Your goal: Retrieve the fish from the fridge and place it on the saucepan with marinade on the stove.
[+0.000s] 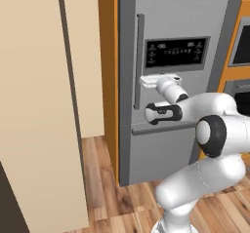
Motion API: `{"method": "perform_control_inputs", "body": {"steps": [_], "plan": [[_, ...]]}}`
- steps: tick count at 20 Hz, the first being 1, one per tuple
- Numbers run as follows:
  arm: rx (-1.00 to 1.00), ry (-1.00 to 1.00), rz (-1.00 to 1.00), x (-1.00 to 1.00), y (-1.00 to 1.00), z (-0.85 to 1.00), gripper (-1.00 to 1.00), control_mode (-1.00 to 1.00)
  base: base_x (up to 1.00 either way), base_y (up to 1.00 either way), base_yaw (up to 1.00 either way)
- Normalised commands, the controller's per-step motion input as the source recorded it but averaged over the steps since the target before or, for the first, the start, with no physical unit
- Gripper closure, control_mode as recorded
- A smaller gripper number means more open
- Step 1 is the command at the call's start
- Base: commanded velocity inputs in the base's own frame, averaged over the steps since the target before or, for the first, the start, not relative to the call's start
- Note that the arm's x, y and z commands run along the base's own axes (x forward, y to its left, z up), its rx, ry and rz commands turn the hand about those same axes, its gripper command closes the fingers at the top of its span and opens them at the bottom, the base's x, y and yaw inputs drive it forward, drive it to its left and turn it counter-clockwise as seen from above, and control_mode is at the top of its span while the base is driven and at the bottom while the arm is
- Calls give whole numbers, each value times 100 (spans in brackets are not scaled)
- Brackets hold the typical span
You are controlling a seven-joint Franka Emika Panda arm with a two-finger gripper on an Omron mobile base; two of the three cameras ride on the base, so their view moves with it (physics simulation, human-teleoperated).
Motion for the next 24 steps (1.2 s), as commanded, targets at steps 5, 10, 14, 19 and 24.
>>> {"method": "perform_control_inputs", "body": {"steps": [5, 10, 14, 19, 24], "plan": [[0, 0, 0, 51, 0, 0, -100, -100, 0, 0, 0], [0, -1, 0, 46, 1, 0, -100, -100, 0, 0, 0], [0, -1, 0, 46, 3, 0, -100, -100, 0, 0, 0], [0, -5, 0, 52, 3, -5, -100, -100, 0, 0, 0], [0, -5, -2, 41, 17, -3, -100, -100, 0, 0, 0]]}}
